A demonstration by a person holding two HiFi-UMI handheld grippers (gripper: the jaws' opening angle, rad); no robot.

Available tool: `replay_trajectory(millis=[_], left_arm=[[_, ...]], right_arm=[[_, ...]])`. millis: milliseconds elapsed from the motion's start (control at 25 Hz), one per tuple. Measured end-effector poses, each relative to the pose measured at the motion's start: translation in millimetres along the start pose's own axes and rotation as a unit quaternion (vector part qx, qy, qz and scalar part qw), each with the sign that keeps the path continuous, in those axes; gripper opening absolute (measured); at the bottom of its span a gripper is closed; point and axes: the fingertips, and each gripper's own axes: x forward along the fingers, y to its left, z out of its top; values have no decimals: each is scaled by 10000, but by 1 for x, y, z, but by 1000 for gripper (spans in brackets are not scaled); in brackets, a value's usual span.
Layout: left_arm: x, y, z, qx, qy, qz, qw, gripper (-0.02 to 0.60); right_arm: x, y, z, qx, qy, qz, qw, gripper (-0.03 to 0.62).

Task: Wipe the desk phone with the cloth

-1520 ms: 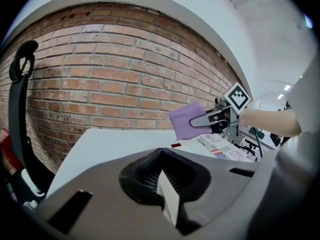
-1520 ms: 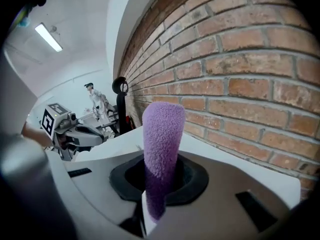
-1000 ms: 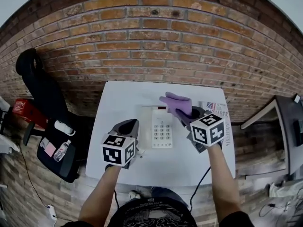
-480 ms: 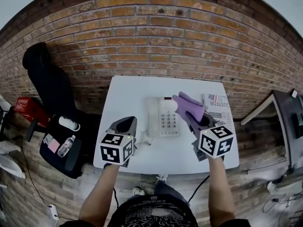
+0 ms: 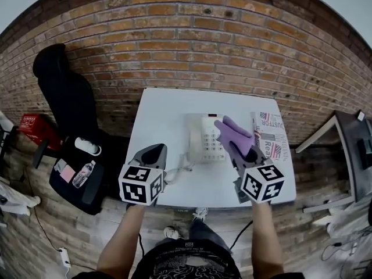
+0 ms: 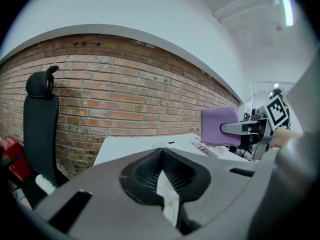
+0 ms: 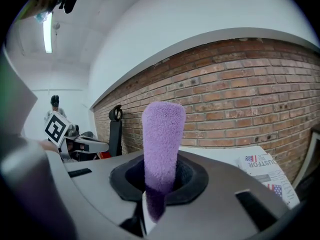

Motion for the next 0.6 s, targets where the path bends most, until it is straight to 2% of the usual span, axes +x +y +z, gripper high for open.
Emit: replay_trajectory(millis=[600], left_arm=[[-6, -1, -2, -54, -31, -106, 9999, 2]], right_arm=[[-5, 12, -1, -51, 25, -8, 10000, 43]])
